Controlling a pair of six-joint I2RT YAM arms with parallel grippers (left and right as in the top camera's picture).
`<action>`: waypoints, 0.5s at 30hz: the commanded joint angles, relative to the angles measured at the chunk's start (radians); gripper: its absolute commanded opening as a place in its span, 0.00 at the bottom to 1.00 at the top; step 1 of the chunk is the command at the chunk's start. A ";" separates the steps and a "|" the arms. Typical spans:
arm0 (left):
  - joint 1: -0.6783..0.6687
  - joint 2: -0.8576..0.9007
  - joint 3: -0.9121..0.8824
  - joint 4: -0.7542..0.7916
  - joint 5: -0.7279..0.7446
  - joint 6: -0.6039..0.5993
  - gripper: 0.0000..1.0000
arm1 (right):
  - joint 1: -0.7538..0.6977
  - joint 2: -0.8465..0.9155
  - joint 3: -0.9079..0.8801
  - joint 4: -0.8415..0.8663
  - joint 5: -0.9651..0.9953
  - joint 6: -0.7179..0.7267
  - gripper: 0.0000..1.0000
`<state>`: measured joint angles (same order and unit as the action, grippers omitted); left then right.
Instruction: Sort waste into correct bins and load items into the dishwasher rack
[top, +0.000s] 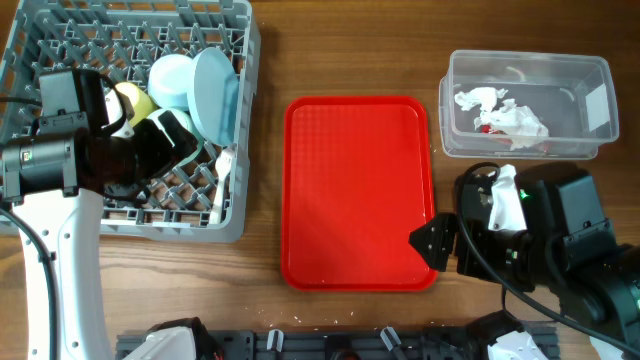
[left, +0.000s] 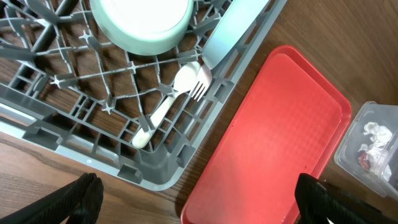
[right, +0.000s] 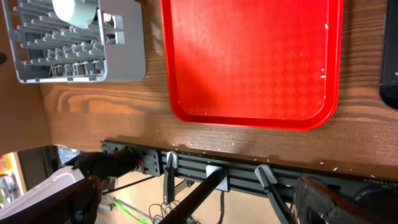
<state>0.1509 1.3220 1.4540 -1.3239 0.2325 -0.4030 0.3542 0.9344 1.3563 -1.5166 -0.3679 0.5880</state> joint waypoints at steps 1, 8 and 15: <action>0.005 -0.004 -0.001 0.003 0.001 -0.009 1.00 | 0.002 0.002 -0.003 0.005 0.032 -0.010 1.00; 0.005 -0.004 -0.001 0.003 0.001 -0.009 1.00 | 0.002 0.008 -0.003 -0.014 0.099 -0.190 1.00; 0.005 -0.004 -0.001 0.003 0.001 -0.009 1.00 | 0.002 -0.115 -0.113 0.273 0.169 -0.348 1.00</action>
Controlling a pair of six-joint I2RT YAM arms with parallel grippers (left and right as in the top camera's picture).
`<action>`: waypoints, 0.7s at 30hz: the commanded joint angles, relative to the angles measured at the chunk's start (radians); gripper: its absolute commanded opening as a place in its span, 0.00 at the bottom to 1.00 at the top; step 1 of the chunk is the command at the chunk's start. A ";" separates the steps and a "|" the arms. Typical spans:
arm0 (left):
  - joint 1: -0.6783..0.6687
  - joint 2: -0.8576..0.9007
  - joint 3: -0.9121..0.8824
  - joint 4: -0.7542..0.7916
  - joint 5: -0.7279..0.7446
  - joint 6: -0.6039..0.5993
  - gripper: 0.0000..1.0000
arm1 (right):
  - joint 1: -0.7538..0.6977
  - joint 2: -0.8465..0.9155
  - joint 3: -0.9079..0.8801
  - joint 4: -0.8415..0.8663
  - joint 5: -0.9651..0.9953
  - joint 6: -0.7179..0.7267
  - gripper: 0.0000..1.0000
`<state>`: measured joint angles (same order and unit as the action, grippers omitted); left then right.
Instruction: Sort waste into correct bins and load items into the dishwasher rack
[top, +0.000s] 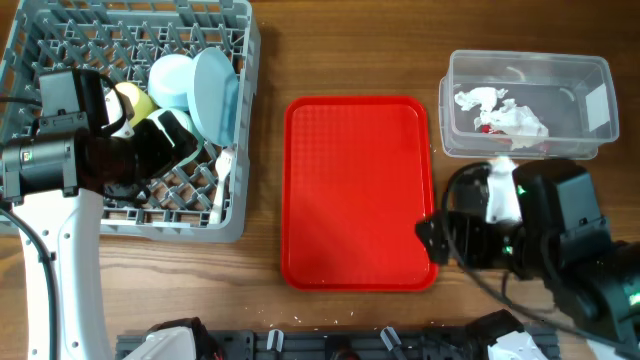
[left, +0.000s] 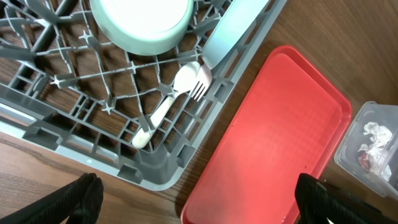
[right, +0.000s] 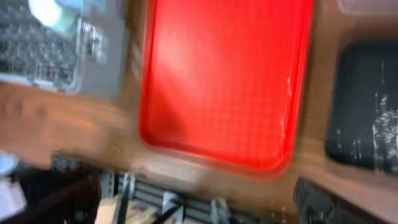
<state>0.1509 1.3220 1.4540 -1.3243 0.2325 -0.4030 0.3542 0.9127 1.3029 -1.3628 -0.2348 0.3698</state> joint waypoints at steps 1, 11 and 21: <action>0.005 -0.004 -0.001 0.003 0.001 -0.009 1.00 | 0.002 -0.135 -0.094 0.188 0.036 -0.149 1.00; 0.005 -0.004 -0.001 0.003 0.001 -0.009 1.00 | -0.097 -0.668 -0.629 0.637 0.035 -0.239 1.00; 0.005 -0.004 -0.001 0.003 0.001 -0.009 1.00 | -0.129 -0.879 -1.068 1.110 0.030 -0.238 1.00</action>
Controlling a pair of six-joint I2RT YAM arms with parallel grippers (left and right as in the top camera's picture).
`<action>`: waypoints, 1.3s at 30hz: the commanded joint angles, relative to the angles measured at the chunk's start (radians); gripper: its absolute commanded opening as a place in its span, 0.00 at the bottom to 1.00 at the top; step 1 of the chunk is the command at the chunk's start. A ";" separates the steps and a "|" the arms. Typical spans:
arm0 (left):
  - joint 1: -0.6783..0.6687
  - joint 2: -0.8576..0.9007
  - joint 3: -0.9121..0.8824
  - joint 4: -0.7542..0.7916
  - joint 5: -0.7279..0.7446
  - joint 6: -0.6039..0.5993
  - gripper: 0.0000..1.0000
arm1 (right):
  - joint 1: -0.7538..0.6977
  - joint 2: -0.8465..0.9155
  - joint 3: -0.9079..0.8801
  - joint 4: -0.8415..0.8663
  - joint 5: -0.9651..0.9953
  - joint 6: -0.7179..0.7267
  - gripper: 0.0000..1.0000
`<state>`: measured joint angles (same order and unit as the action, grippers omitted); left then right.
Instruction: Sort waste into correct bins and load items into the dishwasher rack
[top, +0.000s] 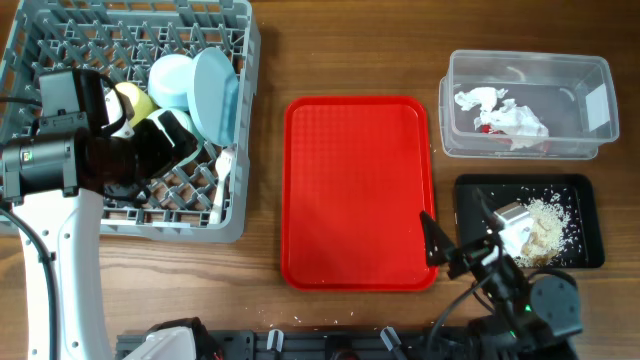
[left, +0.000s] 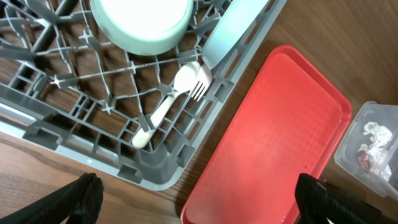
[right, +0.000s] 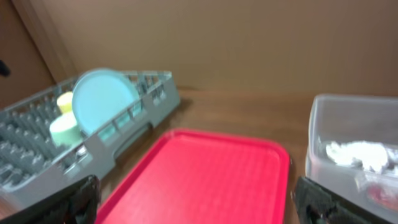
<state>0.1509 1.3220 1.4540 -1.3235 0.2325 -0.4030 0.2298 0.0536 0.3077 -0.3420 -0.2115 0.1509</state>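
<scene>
The grey dishwasher rack (top: 245, 120) at the left holds a pale green bowl (top: 170, 80), a light blue plate (top: 215, 95) on edge, a yellow cup (top: 135, 100) and a white spoon and fork (left: 171, 99). My left gripper (left: 199, 202) hovers open over the rack's near right corner, holding nothing. The red tray (top: 360, 190) in the middle is bare. My right gripper (top: 445, 245) is open and low at the tray's front right corner, facing across the table. A clear bin (top: 448, 100) holds crumpled paper waste (top: 500, 110).
A black tray (top: 470, 200) with food crumbs (top: 545, 220) lies in front of the clear bin, right of the red tray. A black rail with mounts (top: 330, 345) runs along the table's front edge. Bare wood separates rack and tray.
My right arm has drawn back from over the black tray to the table's front edge, uncovering that tray. Its camera now looks level across the table. The left arm has not moved.
At first my right arm lay over the black tray with its camera looking down on the red tray's front edge. Then it had shifted, its view blurred, with the black tray showing. Now it sits low at the front. The left gripper stayed open over the rack throughout.
</scene>
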 joint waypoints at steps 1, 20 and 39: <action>0.005 -0.004 -0.001 0.002 0.001 -0.009 1.00 | -0.005 -0.019 -0.110 0.155 0.010 -0.020 1.00; 0.005 -0.004 -0.001 0.002 0.001 -0.009 1.00 | -0.163 -0.050 -0.303 0.348 0.091 -0.150 1.00; 0.005 -0.004 -0.001 0.002 0.001 -0.009 1.00 | -0.257 -0.050 -0.303 0.348 0.103 -0.150 1.00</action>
